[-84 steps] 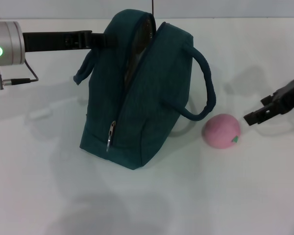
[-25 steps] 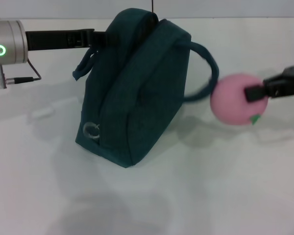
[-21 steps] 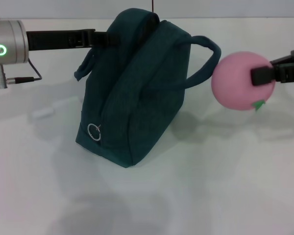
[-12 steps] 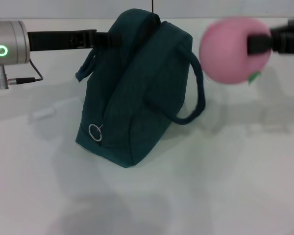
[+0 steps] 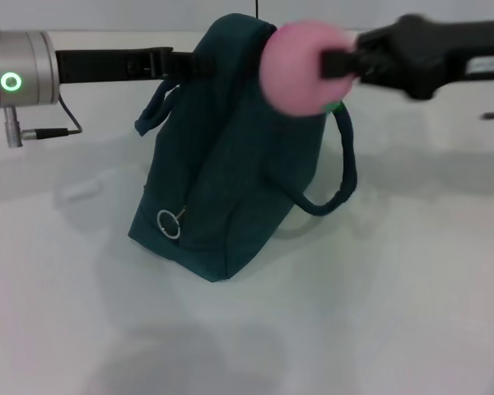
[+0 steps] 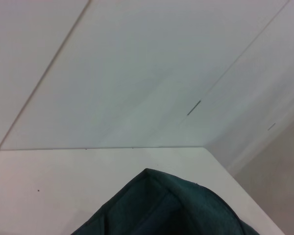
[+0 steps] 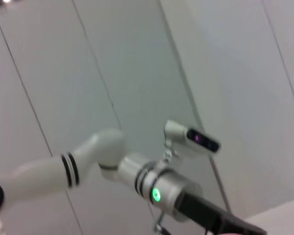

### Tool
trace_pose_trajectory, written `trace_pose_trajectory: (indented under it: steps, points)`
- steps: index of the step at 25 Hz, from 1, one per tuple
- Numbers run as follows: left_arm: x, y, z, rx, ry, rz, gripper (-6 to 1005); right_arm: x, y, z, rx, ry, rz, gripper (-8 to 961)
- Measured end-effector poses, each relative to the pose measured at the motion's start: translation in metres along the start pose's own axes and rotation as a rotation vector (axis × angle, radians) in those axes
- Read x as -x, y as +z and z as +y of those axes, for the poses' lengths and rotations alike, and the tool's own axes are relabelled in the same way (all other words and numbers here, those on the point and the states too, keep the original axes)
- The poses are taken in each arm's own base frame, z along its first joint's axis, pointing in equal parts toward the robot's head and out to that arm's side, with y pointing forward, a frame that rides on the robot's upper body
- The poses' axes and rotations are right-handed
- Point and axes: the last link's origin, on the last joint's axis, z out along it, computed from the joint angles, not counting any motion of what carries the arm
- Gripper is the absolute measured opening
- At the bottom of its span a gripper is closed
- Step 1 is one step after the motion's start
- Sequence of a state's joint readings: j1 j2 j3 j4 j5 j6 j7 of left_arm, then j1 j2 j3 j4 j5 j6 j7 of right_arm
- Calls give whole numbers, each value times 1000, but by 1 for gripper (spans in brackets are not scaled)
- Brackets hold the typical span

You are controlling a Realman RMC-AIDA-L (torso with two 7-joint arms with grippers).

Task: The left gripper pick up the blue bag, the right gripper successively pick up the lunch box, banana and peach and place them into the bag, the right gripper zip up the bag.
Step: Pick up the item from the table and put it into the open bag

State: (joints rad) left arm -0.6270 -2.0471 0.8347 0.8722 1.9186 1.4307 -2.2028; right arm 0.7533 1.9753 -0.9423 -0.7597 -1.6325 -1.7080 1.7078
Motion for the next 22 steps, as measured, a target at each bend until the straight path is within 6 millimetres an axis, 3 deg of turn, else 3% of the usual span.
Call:
trace_pose_trajectory:
  steps: [7, 22]
  points:
    - [-7, 2, 5, 21, -4, -10, 60, -17, 34, -4, -25, -115, 66, 35]
    - [-9, 5, 8, 29, 0, -10, 61, -9, 54, -7, -49, -257, -3, 37]
